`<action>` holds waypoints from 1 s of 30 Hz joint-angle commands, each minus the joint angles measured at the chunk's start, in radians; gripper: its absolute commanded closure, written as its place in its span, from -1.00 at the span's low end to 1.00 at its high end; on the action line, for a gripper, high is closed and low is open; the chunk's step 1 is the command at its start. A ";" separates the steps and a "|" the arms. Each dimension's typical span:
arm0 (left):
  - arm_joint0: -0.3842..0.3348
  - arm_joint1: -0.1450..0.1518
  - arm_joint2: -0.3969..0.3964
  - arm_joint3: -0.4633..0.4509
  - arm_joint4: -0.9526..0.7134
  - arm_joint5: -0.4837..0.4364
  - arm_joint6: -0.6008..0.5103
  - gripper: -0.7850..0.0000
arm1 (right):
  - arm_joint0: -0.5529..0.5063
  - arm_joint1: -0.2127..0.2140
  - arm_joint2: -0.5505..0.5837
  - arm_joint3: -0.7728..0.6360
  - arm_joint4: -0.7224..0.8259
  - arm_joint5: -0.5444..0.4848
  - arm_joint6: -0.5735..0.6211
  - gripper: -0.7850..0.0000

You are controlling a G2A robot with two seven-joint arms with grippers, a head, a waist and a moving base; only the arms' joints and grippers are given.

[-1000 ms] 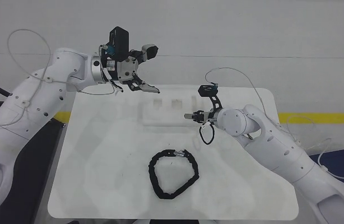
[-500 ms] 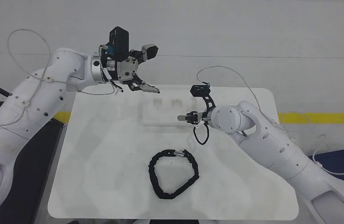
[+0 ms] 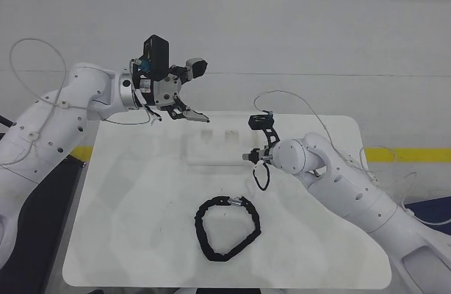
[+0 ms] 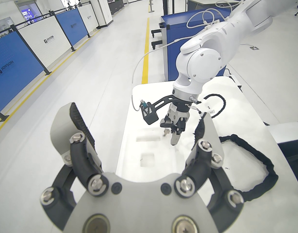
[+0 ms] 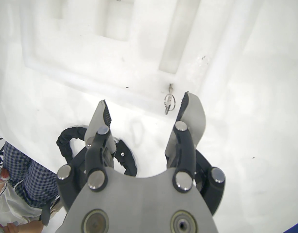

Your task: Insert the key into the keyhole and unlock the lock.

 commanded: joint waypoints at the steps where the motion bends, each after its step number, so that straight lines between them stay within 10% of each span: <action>1: 0.000 0.000 0.000 0.000 0.000 0.000 0.000 -1.00 | -0.001 -0.003 0.003 0.005 -0.008 0.004 0.002 0.03; 30: 0.000 0.000 0.000 0.000 0.000 0.000 0.000 -1.00 | -0.024 -0.048 0.045 0.065 -0.102 0.073 0.045 1.00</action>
